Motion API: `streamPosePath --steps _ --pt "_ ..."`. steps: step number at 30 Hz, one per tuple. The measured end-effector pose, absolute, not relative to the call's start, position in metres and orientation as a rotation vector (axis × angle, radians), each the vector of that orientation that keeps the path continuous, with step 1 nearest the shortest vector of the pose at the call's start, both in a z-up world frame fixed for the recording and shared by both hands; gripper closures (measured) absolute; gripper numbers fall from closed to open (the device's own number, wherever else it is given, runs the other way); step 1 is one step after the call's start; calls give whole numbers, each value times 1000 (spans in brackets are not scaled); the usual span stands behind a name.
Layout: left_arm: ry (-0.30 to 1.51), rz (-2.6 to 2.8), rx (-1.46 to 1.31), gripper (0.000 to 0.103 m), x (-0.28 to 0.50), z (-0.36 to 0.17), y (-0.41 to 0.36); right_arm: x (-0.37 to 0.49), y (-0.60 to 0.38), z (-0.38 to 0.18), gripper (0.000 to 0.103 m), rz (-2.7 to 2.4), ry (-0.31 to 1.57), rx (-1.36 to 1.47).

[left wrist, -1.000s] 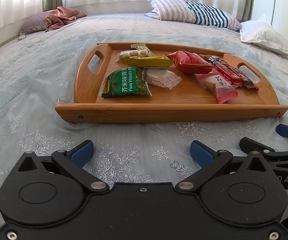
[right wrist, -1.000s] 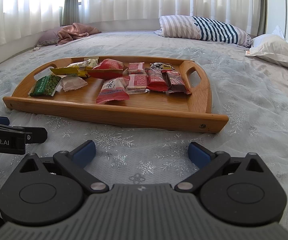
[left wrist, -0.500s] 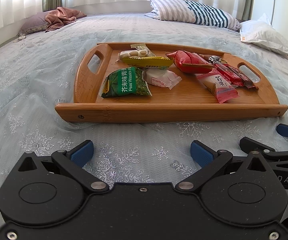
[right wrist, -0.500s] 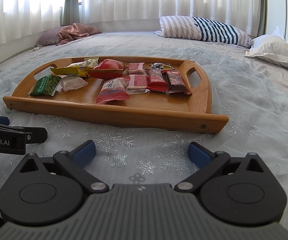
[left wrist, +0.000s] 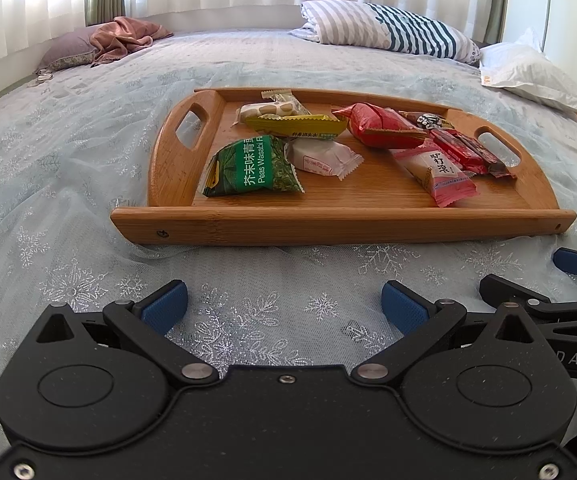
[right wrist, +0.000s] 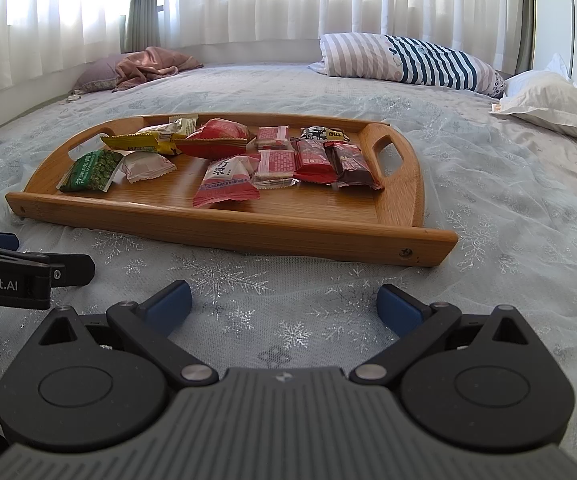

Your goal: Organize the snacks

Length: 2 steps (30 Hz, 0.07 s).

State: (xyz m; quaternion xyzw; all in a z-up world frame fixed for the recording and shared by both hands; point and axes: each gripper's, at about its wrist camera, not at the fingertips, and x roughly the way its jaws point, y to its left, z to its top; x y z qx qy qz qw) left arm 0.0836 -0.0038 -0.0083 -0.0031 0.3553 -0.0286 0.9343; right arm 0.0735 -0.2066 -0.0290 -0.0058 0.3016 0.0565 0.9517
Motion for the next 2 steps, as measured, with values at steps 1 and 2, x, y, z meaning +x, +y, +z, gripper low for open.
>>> streamPosePath --steps 1,2 --pt "727 -58 -7 0 84 -8 -3 74 -207 -29 0 115 613 -12" --pt "726 -59 -8 0 83 -8 -4 74 -207 -29 0 115 613 -11"
